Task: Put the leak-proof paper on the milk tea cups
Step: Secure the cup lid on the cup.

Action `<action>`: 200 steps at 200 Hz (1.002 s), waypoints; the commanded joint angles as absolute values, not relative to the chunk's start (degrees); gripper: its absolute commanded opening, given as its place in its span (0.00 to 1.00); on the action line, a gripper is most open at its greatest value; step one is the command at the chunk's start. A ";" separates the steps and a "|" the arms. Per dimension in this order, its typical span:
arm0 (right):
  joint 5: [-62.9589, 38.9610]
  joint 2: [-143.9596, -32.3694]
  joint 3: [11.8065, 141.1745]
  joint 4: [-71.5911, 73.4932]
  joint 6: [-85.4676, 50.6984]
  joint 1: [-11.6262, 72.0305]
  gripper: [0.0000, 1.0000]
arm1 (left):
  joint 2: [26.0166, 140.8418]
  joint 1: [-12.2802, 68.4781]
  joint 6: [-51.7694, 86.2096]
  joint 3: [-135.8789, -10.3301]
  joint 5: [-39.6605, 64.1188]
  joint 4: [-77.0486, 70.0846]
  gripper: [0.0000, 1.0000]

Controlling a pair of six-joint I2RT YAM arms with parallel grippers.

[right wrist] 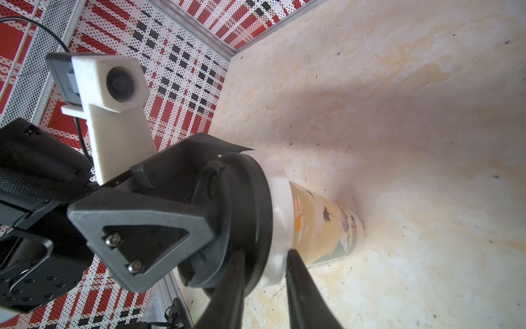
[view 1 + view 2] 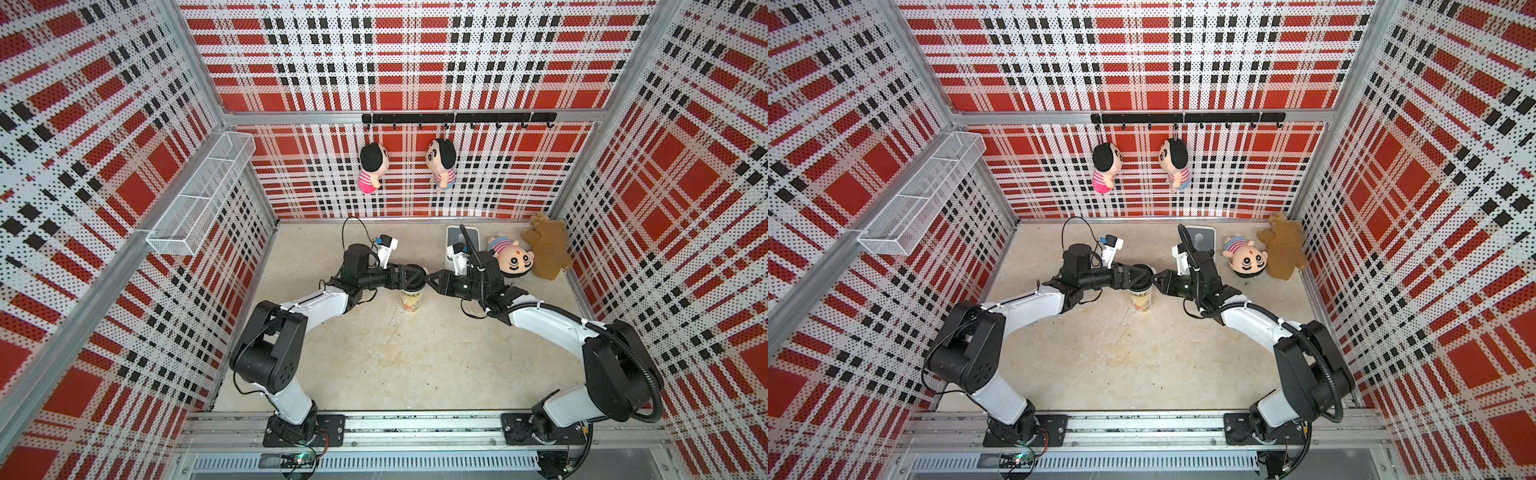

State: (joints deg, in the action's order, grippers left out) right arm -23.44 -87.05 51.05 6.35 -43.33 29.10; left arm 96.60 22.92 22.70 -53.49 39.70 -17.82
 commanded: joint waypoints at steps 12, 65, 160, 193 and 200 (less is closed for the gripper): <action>-16.05 -91.72 46.93 -13.09 -41.62 29.45 0.30 | 102.51 23.29 16.79 -48.16 34.80 -0.97 0.77; -13.80 -86.98 57.49 -19.95 -38.03 29.44 0.35 | 102.41 23.29 16.79 -48.25 34.80 -0.71 0.76; -14.50 -92.14 68.09 -18.91 -35.61 29.27 0.36 | 102.83 23.29 16.70 -48.51 35.13 -0.53 0.74; -13.07 -90.42 69.28 -19.44 -35.12 28.39 0.36 | 102.84 23.37 16.61 -48.52 35.19 -0.52 0.73; -12.52 -89.98 69.58 -19.50 -34.92 28.39 0.37 | 102.83 23.38 16.61 -48.52 35.11 -0.46 0.73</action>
State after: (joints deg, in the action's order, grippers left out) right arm -14.37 -92.25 67.20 -18.76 -36.03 29.08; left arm 96.77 22.94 22.55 -53.52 40.36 -17.80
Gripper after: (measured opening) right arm 0.362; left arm 0.737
